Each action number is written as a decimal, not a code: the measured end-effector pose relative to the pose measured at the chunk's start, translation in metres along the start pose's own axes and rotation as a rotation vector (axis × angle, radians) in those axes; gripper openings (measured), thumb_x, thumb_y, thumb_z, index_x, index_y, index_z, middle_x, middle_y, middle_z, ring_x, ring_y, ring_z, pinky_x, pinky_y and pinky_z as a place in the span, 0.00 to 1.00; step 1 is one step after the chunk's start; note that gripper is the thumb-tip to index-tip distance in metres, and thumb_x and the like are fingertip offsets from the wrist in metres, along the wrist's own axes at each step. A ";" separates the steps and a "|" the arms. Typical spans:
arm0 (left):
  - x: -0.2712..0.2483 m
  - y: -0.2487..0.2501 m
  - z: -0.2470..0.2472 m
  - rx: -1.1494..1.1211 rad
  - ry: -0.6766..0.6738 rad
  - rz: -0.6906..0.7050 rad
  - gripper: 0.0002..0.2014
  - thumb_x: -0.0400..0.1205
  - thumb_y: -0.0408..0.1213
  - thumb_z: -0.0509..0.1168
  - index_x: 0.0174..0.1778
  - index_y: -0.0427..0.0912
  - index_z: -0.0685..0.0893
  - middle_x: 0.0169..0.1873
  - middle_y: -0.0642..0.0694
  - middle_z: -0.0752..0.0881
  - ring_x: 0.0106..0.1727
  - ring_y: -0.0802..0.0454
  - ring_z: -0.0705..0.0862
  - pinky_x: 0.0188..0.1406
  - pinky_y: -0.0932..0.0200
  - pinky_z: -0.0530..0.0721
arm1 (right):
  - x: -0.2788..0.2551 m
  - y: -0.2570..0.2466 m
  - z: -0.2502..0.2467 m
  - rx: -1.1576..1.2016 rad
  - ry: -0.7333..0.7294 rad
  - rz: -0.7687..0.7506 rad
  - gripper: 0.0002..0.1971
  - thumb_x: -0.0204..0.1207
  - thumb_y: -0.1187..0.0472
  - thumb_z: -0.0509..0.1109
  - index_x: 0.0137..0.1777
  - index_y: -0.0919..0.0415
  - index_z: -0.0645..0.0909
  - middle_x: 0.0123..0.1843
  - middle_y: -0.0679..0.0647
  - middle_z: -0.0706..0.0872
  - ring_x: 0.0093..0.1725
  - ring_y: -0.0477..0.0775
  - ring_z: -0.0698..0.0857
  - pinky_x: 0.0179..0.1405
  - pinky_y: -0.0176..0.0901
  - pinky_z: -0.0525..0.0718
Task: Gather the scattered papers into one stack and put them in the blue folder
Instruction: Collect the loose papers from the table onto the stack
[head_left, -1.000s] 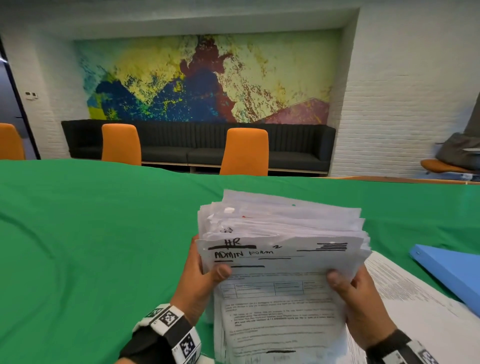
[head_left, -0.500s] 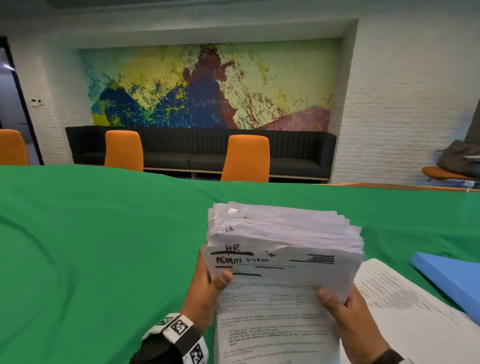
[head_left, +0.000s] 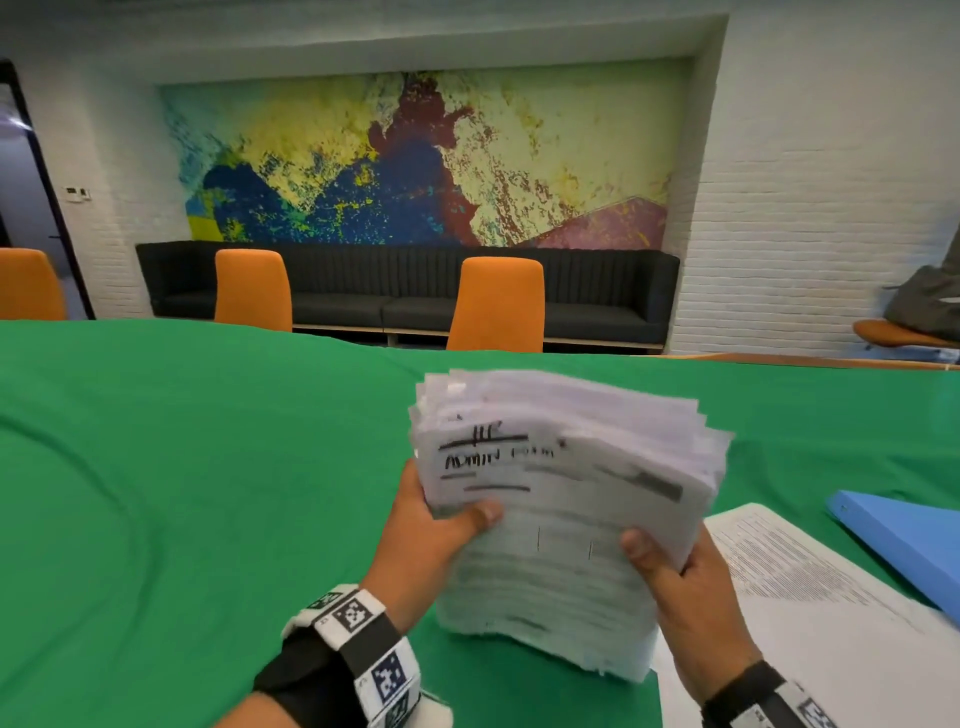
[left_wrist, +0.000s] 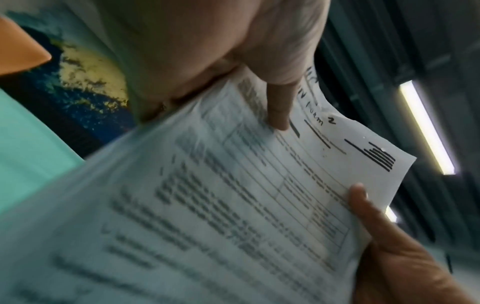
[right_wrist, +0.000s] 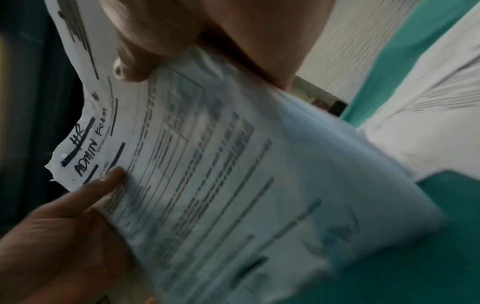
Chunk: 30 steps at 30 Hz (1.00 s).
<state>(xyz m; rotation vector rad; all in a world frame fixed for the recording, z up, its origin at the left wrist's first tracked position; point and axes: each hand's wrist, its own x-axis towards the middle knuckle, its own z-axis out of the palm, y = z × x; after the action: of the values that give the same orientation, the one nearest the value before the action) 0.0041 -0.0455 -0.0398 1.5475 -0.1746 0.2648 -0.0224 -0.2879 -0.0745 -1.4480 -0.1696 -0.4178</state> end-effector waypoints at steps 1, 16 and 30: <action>-0.001 -0.005 -0.002 0.007 -0.025 -0.039 0.35 0.64 0.43 0.85 0.66 0.47 0.78 0.57 0.49 0.91 0.59 0.50 0.90 0.60 0.44 0.88 | -0.001 0.007 -0.003 -0.020 -0.008 0.023 0.24 0.66 0.48 0.81 0.62 0.52 0.84 0.55 0.54 0.94 0.54 0.59 0.94 0.46 0.53 0.94; 0.006 -0.021 -0.007 0.100 -0.164 -0.229 0.22 0.77 0.16 0.64 0.64 0.40 0.80 0.56 0.43 0.92 0.56 0.43 0.91 0.64 0.30 0.83 | 0.004 0.011 -0.018 0.022 -0.228 0.274 0.30 0.67 0.58 0.85 0.68 0.62 0.81 0.62 0.63 0.92 0.60 0.64 0.93 0.59 0.65 0.91; 0.027 0.021 0.119 -0.041 -0.362 -0.414 0.20 0.82 0.15 0.57 0.62 0.39 0.82 0.55 0.38 0.92 0.53 0.35 0.91 0.45 0.40 0.91 | 0.006 -0.023 -0.122 -0.046 -0.038 0.259 0.25 0.78 0.66 0.76 0.75 0.61 0.78 0.68 0.62 0.90 0.66 0.68 0.90 0.66 0.69 0.87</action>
<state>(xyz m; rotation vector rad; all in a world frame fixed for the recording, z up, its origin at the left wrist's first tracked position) 0.0310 -0.1628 -0.0101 1.5419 -0.1375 -0.3455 -0.0425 -0.4098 -0.0664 -1.5013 -0.0018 -0.1831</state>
